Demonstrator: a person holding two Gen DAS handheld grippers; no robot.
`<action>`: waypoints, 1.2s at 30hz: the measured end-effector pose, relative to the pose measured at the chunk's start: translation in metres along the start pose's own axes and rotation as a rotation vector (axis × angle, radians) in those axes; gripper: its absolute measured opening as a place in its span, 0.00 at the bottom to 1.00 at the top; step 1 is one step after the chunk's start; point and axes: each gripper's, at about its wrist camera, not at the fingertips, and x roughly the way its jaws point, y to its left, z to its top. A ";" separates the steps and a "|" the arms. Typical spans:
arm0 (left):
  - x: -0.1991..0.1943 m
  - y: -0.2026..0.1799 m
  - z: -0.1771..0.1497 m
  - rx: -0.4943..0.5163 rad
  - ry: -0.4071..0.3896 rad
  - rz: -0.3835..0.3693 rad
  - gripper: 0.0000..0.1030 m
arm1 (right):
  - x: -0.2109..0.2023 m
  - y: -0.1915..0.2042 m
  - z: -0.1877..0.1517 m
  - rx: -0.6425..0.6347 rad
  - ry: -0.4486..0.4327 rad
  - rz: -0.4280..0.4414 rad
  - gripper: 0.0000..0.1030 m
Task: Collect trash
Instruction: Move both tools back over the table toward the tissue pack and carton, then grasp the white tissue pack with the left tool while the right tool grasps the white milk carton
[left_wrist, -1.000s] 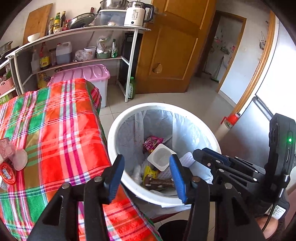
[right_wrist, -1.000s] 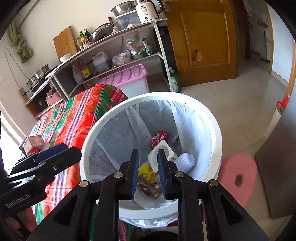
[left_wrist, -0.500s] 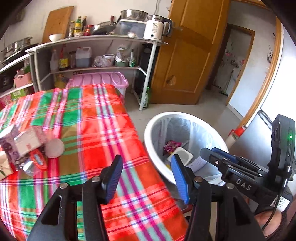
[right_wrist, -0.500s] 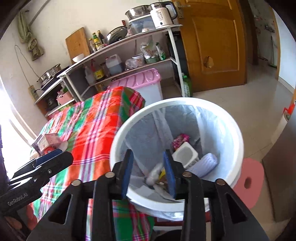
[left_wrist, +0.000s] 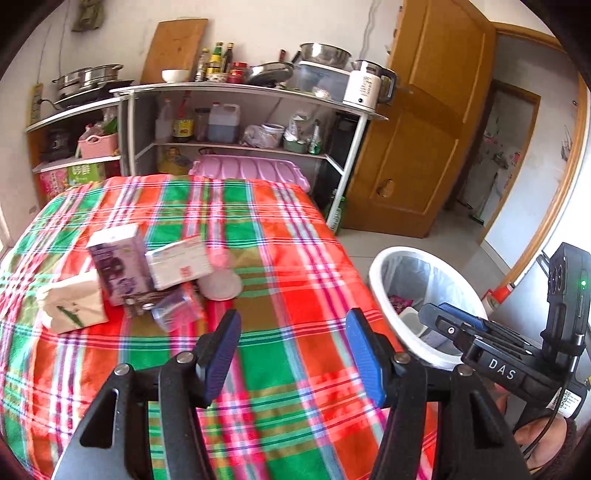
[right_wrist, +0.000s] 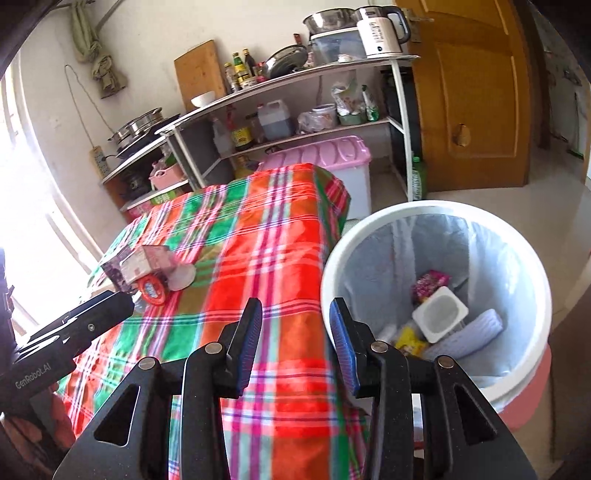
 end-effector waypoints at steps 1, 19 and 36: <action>-0.002 0.007 -0.001 -0.009 -0.003 0.013 0.61 | 0.002 0.005 0.000 -0.006 0.003 0.008 0.38; -0.029 0.128 -0.003 -0.126 -0.034 0.217 0.67 | 0.048 0.100 0.010 -0.126 0.040 0.179 0.61; -0.012 0.201 0.009 -0.153 0.015 0.243 0.72 | 0.107 0.171 0.025 -0.269 0.102 0.233 0.63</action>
